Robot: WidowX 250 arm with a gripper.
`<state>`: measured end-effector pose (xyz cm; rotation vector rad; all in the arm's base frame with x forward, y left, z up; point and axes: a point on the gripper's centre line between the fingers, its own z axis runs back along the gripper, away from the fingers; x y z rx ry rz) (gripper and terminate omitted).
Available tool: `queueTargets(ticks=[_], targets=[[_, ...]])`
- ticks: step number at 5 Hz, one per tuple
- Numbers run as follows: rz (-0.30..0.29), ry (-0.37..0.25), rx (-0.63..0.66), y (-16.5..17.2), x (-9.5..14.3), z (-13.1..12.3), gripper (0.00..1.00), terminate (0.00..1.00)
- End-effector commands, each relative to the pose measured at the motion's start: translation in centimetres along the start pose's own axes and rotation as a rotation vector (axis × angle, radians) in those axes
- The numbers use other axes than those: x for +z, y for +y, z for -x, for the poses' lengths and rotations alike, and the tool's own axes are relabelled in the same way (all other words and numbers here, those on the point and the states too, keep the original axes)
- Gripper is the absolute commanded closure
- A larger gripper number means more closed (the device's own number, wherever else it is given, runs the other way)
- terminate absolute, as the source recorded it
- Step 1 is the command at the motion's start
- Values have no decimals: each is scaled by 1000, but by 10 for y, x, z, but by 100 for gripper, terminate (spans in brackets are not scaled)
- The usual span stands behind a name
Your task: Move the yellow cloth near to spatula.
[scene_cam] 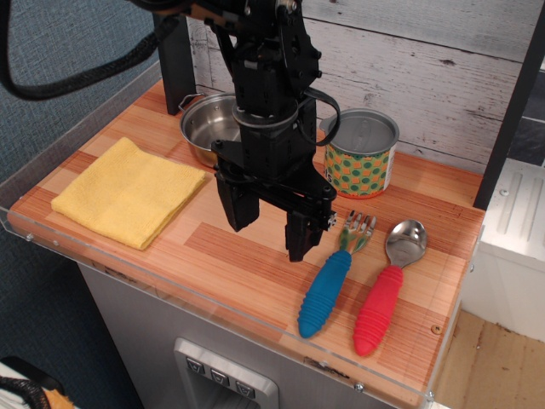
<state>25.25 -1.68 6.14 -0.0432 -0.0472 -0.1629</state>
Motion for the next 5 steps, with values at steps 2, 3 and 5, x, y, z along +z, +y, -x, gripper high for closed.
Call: queueTargets(ticks=[2, 3, 5], targets=[[-31, 3, 50, 23, -1, 2, 0, 0], [-77, 2, 120, 53, 2, 5, 0, 0], [-150, 11, 195, 127, -1, 6, 0, 0]])
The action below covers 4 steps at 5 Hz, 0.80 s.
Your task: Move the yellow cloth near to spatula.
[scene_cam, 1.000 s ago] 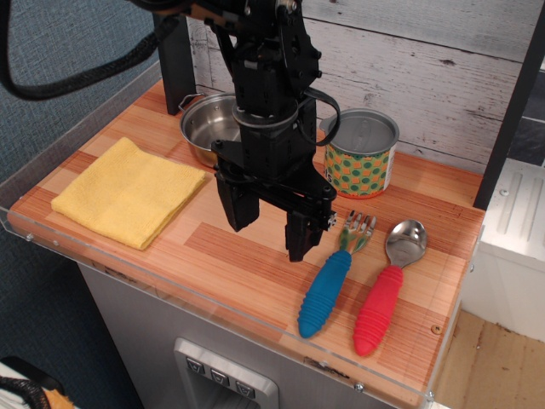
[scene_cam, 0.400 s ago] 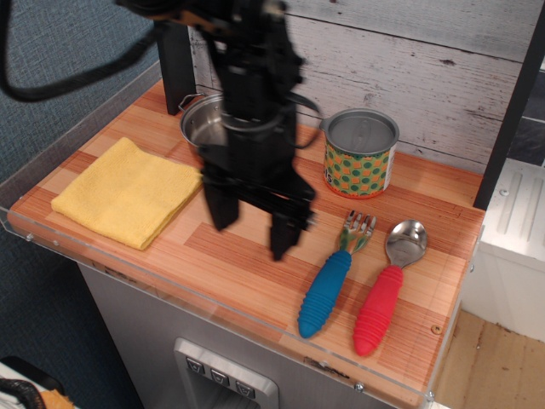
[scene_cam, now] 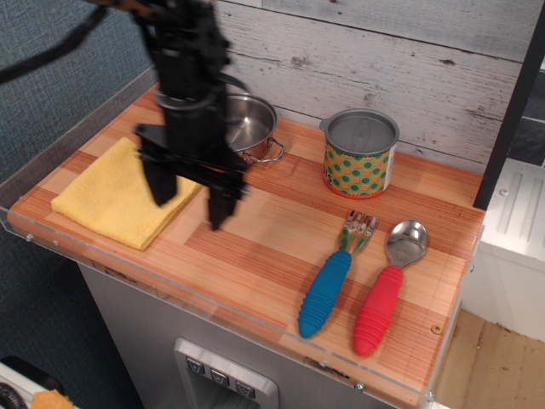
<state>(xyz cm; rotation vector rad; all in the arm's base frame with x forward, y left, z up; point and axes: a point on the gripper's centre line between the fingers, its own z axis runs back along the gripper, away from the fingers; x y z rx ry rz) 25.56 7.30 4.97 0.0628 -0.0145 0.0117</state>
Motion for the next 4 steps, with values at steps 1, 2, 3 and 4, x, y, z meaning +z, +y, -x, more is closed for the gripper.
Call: queueTargets(ticks=[1, 2, 3, 4], targets=[[-76, -43, 10, 65, 4, -18, 100, 0], [-79, -56, 9, 84, -1, -21, 100, 0], [-87, -55, 5, 96, -7, -25, 100, 0], [-98, -54, -5, 101, -16, -27, 100, 0]])
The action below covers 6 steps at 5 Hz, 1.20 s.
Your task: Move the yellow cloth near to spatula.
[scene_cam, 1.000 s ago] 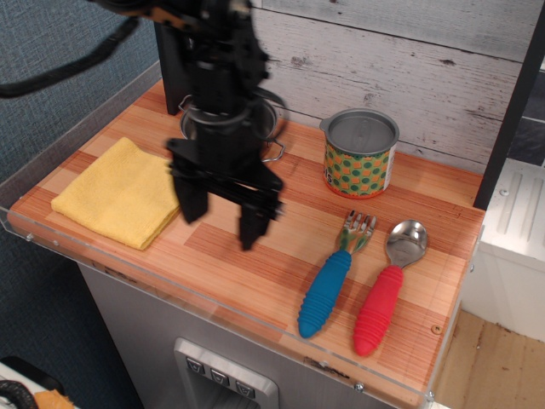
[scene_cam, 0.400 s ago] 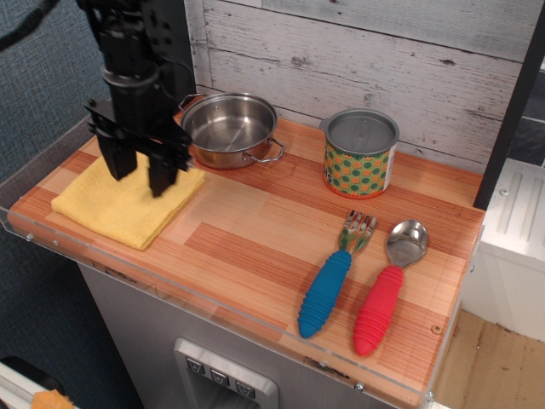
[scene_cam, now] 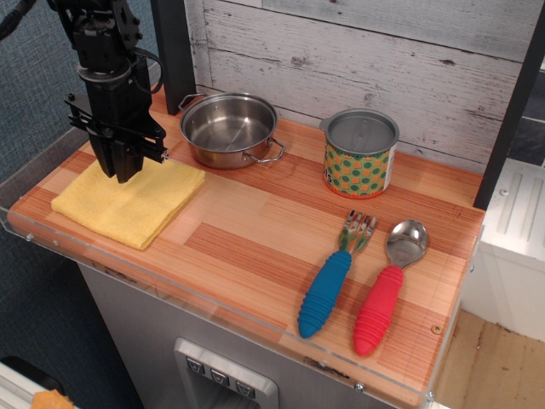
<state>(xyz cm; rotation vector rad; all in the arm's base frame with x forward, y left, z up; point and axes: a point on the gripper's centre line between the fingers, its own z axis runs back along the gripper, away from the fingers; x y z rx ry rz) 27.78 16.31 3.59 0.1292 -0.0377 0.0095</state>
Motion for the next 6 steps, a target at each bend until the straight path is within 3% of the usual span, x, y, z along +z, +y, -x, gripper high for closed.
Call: queueTargets(ticks=[1, 6], targets=[[-28, -22, 10, 11, -5, -2, 100, 0], [41, -25, 58, -37, -12, 6, 100, 0]])
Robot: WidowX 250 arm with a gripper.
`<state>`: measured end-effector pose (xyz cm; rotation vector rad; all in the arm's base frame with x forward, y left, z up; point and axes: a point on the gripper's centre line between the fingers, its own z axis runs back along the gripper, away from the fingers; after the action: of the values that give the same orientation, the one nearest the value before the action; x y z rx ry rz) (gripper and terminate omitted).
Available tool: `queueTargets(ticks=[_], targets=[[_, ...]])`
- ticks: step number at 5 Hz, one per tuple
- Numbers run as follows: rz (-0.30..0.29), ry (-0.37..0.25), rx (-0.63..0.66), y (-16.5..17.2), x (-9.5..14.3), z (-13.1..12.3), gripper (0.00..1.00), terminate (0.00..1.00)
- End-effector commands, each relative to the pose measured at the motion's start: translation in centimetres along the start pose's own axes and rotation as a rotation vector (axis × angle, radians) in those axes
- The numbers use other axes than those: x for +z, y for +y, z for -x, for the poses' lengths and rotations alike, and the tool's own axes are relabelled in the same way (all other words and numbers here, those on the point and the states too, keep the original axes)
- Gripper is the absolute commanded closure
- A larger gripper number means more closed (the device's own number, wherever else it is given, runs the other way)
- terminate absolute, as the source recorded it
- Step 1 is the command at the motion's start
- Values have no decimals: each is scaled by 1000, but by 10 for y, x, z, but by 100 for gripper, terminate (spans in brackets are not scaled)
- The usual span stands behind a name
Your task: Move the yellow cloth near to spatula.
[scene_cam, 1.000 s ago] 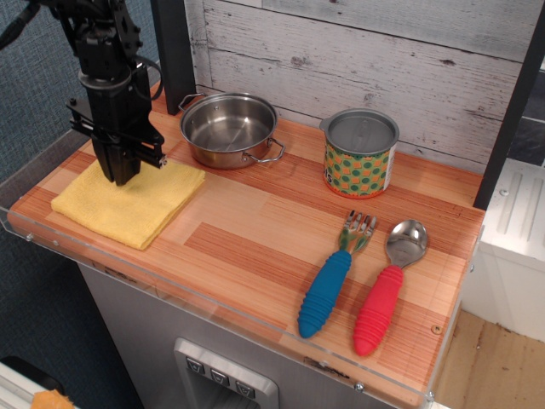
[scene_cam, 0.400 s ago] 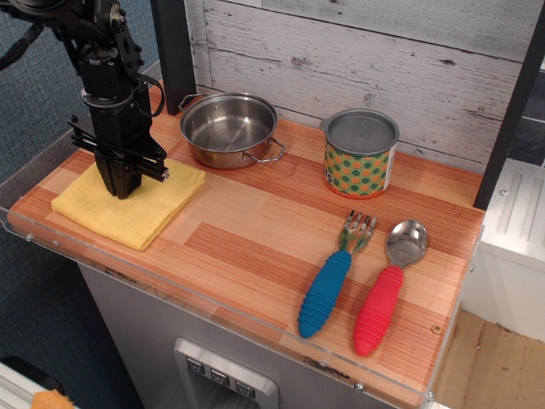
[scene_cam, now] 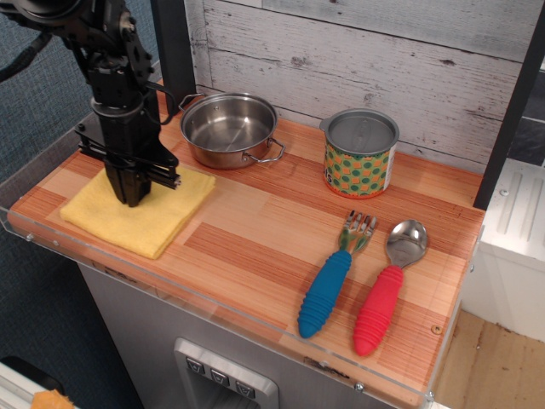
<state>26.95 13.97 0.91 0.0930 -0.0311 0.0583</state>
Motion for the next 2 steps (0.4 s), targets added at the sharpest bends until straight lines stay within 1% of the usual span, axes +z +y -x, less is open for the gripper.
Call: queueTargets(ticks=[1, 2], targets=[[5, -40, -9, -28, 12, -5, 100, 0], [10, -49, -16, -43, 14, -3, 100, 0]])
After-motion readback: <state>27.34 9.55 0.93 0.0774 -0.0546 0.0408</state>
